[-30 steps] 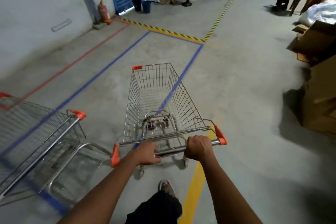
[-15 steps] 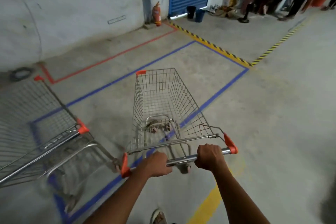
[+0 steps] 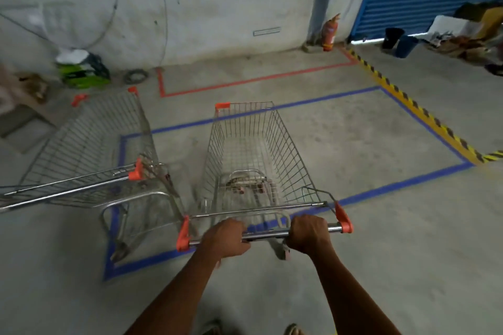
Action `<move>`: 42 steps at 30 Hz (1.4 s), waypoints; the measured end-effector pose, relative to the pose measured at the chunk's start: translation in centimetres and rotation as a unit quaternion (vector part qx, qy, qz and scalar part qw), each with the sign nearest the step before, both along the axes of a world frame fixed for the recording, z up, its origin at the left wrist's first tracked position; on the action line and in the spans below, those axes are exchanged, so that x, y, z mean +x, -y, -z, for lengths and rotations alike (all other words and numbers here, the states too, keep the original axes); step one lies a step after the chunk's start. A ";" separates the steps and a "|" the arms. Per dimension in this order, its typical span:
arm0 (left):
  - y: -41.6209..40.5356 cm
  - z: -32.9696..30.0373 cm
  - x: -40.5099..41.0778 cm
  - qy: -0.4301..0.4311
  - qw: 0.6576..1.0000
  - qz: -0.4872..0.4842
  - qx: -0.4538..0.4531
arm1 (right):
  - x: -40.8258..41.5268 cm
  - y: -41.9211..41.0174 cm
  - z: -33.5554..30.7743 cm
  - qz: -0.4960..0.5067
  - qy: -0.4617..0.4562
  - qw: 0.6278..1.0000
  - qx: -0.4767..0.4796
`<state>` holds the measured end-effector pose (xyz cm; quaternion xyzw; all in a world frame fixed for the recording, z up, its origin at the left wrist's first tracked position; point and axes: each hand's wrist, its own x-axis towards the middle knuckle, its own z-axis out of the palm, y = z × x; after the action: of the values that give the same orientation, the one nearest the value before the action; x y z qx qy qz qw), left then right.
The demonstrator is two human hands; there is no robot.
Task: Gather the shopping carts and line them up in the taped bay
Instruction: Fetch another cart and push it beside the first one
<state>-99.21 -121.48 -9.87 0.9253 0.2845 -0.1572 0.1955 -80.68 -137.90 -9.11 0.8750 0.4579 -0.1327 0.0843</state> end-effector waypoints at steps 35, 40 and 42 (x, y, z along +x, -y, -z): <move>-20.5 -0.3 5.0 -0.048 0.989 -0.075 0.119 | 8.6 -24.1 -1.0 -0.094 -0.003 0.995 0.046; -22.3 0.1 5.4 -0.047 0.991 -0.075 0.103 | 9.4 -25.4 -0.8 -0.097 -0.028 0.994 0.037; -22.7 0.1 5.5 -0.048 0.991 -0.077 0.101 | 9.6 -25.8 -0.8 -0.102 -0.029 0.993 0.042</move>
<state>-93.70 -98.81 -9.99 0.9070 0.3785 -0.1561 0.0986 -71.13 -112.10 -8.26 0.8220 0.5526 -0.1296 0.0472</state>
